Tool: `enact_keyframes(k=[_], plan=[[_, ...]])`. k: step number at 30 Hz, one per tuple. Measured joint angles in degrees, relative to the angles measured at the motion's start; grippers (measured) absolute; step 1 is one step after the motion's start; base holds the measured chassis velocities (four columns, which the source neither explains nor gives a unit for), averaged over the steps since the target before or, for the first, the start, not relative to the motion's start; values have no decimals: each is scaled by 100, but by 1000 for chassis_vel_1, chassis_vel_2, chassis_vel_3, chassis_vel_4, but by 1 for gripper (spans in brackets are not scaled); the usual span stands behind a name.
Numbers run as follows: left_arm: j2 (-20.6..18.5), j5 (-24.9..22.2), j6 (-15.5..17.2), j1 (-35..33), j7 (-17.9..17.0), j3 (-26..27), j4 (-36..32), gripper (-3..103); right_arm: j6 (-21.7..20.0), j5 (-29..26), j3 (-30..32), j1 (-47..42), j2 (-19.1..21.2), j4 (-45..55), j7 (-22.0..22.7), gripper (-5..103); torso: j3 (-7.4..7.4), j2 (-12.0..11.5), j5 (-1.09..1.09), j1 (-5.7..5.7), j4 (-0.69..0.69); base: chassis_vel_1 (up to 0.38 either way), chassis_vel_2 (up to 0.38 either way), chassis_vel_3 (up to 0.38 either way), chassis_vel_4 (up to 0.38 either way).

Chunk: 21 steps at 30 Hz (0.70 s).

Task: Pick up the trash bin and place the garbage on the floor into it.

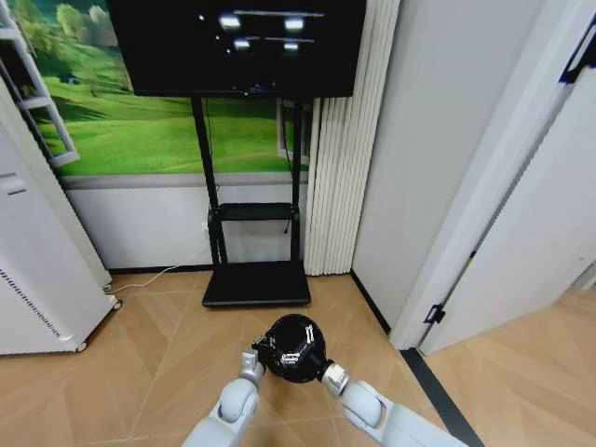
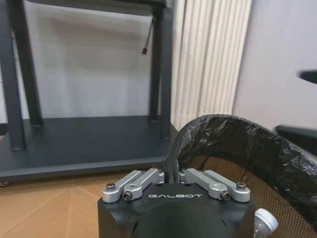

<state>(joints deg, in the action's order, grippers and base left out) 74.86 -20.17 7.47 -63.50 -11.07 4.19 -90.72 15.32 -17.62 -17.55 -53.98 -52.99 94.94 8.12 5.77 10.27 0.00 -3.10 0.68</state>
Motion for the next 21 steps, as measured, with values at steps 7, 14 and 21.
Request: enact_keyframes(k=[7,14,21], plan=[[-254,-92,68,-573,-8,596,-608,7,-85,-78,1051,-504,-31,-120,83,100,0,0,0,0,-1,0,0,0,0],[-527,-157,111,-1395,-33,1296,-1421,7,-392,-134,1840,-794,-86,-280,419,100,0,0,1,0,0,0,0,0,0],[-668,-261,147,-2098,-95,1839,-2145,7,-776,-502,2382,-1142,-245,-592,914,100,0,0,1,0,0,0,0,0,0]])
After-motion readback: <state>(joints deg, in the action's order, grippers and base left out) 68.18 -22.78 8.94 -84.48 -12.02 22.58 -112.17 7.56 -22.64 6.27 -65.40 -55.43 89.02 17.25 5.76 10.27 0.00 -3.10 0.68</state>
